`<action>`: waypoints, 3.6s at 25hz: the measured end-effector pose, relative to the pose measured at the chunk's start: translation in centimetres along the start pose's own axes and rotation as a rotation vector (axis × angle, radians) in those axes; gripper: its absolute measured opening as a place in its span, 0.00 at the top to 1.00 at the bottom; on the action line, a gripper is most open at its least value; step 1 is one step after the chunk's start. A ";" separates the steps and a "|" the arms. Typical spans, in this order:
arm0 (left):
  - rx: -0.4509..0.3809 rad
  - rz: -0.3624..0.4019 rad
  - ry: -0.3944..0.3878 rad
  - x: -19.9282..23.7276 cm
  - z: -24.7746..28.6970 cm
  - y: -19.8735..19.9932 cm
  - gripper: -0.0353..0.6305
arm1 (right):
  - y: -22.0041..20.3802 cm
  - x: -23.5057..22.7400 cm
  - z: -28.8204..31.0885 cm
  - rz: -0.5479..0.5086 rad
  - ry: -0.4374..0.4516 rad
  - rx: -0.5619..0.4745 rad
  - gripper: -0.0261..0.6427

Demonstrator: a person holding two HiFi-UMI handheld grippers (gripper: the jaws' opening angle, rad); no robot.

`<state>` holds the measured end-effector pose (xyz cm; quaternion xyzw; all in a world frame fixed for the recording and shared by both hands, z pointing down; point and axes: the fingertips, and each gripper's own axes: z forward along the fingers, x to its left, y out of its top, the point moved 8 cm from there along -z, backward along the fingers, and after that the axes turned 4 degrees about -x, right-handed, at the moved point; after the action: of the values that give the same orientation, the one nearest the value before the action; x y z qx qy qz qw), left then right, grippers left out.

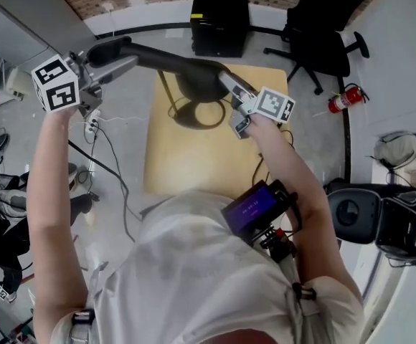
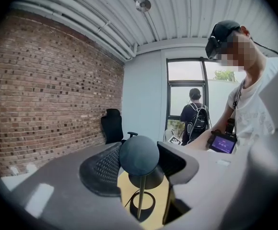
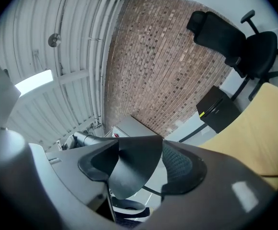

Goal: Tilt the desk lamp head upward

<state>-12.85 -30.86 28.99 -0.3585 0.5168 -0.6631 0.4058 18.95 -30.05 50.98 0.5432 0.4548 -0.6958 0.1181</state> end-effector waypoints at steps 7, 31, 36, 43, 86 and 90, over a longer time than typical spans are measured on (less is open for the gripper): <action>-0.001 -0.031 0.004 -0.4 0.6 -0.6 0.60 | 1.8 0.9 -1.2 -0.084 0.019 0.009 0.52; 0.015 0.092 -0.082 2.1 0.6 -3.3 0.60 | 5.9 3.2 -0.8 -0.182 -0.090 -0.015 0.50; 0.104 0.182 -0.110 1.5 0.9 -3.1 0.60 | 6.3 3.3 -1.1 -0.153 -0.081 -0.038 0.50; 0.225 0.184 -0.117 1.3 1.4 -3.7 0.61 | 8.3 5.6 -0.2 -0.287 0.076 -0.072 0.53; 0.446 0.345 -0.056 -0.4 2.2 -5.2 0.61 | 12.1 11.8 -0.5 -0.524 -0.030 -0.121 0.59; 0.416 0.328 -0.052 -0.5 1.9 -5.4 0.61 | 11.9 11.8 -0.2 -0.504 -0.011 -0.125 0.61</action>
<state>-11.91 -30.44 34.63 -0.1958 0.4100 -0.6709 0.5861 22.46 -32.63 34.76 0.4007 0.6171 -0.6768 -0.0232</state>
